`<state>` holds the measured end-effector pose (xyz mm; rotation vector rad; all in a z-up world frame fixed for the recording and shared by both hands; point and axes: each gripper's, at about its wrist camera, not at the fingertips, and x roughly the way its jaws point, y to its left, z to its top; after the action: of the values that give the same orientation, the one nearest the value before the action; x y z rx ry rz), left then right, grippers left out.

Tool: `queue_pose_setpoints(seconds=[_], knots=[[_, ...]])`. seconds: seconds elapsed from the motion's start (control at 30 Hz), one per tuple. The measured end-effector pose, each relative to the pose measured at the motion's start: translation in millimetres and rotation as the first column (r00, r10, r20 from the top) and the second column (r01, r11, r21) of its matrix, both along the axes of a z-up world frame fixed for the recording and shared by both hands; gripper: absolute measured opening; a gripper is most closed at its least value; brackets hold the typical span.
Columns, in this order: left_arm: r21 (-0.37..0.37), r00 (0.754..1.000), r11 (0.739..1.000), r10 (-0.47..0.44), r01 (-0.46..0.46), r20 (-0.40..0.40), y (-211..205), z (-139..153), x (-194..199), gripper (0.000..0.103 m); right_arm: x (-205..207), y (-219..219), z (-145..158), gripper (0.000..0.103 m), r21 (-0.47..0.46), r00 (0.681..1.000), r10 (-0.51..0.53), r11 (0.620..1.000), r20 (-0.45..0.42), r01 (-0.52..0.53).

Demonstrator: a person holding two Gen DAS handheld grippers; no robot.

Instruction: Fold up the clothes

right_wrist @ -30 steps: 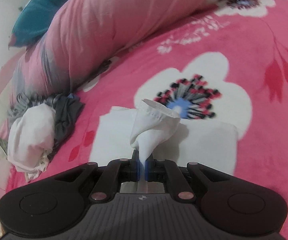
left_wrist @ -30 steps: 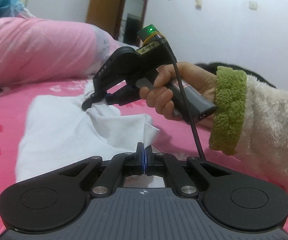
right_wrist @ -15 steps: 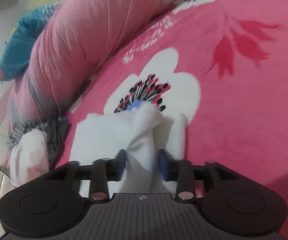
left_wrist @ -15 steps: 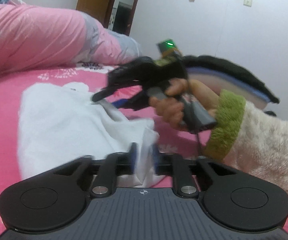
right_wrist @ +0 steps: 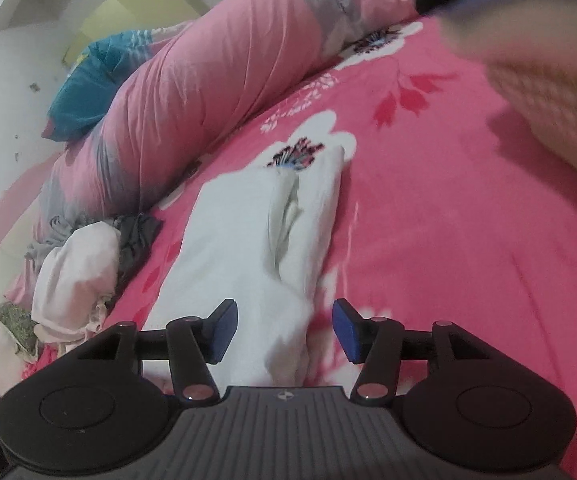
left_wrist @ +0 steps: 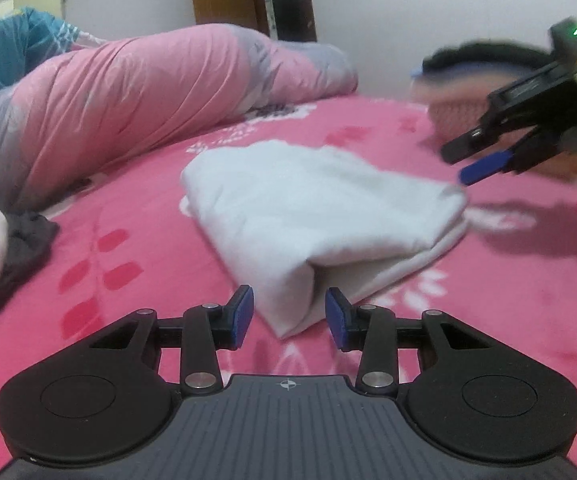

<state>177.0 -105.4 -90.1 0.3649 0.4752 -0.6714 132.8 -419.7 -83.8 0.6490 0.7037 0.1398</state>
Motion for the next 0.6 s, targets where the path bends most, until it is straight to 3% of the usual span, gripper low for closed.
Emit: queue_pose_setpoints(seconds=[0.2,0.27,0.3,0.37,0.43,0.6], knots=[[0.044,0.999,0.998,0.048,-0.049,0.025,-8.8,-5.6,-6.4,0.039,-4.8,10.8,-9.5,0.052,0.017,0.999,-0.018,1.000,0.029,0.018],[0.027,0.996,0.996,0.085,-0.086,0.033,-6.4,-5.1,-6.2,0.039,-2.9,18.0,-10.0,0.034,-0.023,0.999,-0.012,1.000,0.031,0.013],[0.018,0.994,0.994,0.109,-0.109,0.026,-4.5,-5.3,-5.5,0.033,-1.8,21.1,-11.3,0.028,-0.048,1.000,-0.018,0.999,0.020,0.019],[-0.006,0.984,0.985,0.170,-0.170,-0.048,3.6,-8.6,1.1,0.026,0.1,25.8,-18.0,0.011,-0.091,0.999,-0.027,0.996,-0.023,0.025],[-0.033,0.967,0.974,0.219,-0.225,-0.128,12.8,-13.1,8.1,0.026,-1.5,29.4,-26.2,0.010,-0.131,0.998,-0.032,0.991,-0.052,0.025],[-0.095,0.957,0.966,0.221,-0.242,-0.185,23.7,-16.3,10.1,0.030,-6.7,35.0,-33.9,0.009,-0.177,0.998,-0.034,0.984,-0.056,0.024]])
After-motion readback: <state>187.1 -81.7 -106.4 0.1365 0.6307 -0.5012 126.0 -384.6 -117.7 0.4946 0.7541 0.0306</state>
